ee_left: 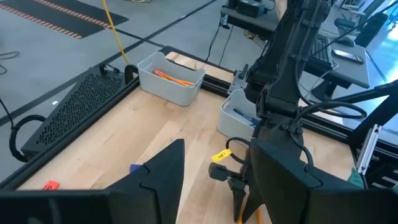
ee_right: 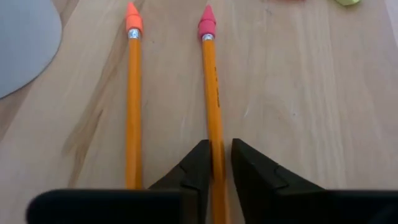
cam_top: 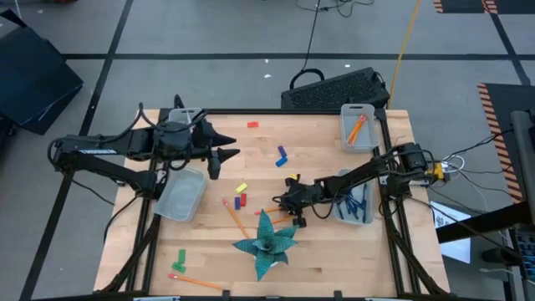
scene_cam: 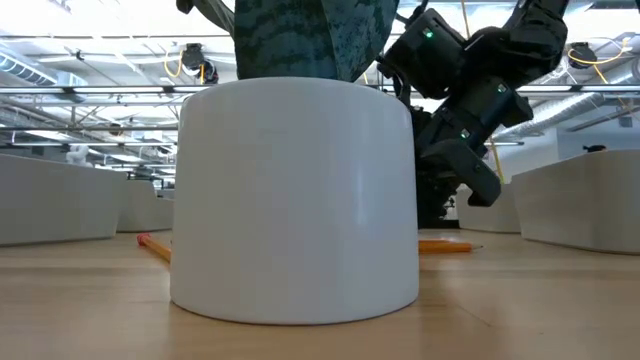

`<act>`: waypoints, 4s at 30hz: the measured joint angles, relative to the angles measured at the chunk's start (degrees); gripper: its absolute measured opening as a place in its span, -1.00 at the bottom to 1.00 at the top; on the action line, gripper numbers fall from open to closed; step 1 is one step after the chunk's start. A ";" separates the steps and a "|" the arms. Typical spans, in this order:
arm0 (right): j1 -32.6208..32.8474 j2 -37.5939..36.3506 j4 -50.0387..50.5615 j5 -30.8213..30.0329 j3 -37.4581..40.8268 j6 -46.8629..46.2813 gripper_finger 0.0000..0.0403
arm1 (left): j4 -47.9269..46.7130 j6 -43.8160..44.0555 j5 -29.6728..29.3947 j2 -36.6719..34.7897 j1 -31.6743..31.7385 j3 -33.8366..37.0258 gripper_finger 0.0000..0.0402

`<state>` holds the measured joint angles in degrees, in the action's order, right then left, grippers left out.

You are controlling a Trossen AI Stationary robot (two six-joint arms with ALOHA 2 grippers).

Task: Sort crayons/erasers/pens/pencils in bins
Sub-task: Put the orange pencil into the top right gray bin, then put the top right orange pencil into the top right gray bin

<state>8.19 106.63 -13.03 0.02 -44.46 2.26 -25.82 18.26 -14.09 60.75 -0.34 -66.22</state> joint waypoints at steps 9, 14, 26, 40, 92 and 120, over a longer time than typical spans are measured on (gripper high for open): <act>-0.03 -0.05 5.28 -0.26 -0.12 1.19 -0.87 | -0.02 -0.02 0.00 0.00 0.00 0.00 -0.07; 0.00 -2.39 6.66 -0.31 0.17 1.55 -0.87 | -0.02 -0.02 0.00 0.00 0.00 0.02 -0.07; -2.33 -25.69 12.61 -9.30 0.38 0.15 -0.87 | -0.02 -0.04 0.02 0.00 0.00 0.02 -0.07; -22.32 -58.61 40.34 -29.48 0.28 -61.20 -0.90 | -0.02 -0.04 0.02 0.00 -0.02 0.02 -0.07; -9.19 -48.93 6.09 -31.02 6.35 -34.52 -0.47 | -0.02 -0.04 0.02 0.00 -0.01 0.04 -0.07; 7.80 -7.61 16.56 0.52 -10.54 -6.26 -0.16 | 0.48 -0.04 0.02 0.00 0.00 0.04 -0.07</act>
<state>16.00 99.02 3.53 0.54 -55.00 -4.00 -25.35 18.22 -14.06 60.75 -0.34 -66.17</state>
